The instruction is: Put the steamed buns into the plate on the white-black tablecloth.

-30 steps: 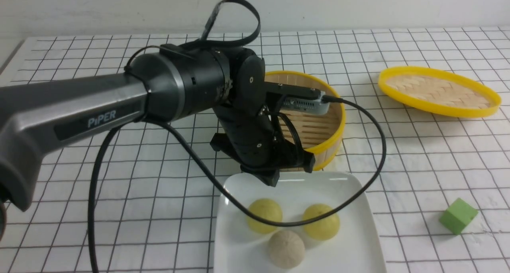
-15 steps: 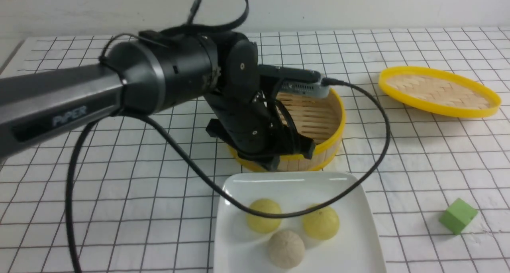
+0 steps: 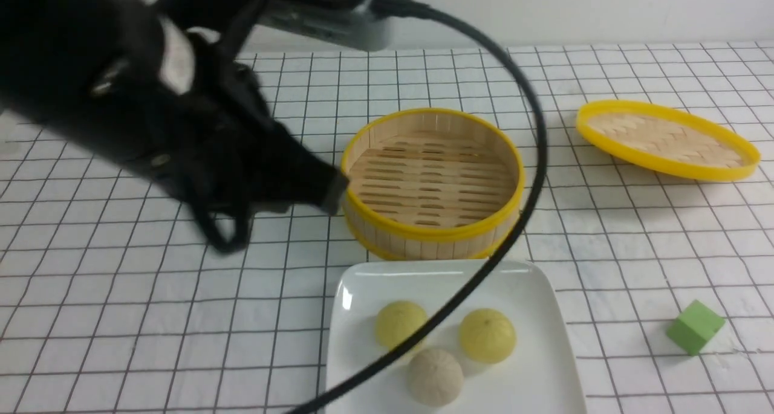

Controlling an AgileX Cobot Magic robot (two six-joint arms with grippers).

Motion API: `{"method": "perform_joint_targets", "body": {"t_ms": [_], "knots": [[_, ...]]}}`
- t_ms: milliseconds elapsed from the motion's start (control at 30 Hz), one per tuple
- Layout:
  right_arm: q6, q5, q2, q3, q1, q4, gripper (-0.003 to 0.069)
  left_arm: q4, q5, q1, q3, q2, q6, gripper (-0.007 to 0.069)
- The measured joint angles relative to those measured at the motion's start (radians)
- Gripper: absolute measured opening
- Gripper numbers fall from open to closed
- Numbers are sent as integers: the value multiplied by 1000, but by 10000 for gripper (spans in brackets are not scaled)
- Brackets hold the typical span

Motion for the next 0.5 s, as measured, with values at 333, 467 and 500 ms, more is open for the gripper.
{"method": "perform_joint_targets", "body": {"t_ms": [333,467,500], "knots": [[0,0,0,0,0,0,118,42,-652,-56,561,-307,-340,3],[0,0,0,0,0,0,120,53,-926,-57,709,-324,-394,11],[0,0,0,0,0,0,120,54,-943,-57,724,-323,-396,13]]}}
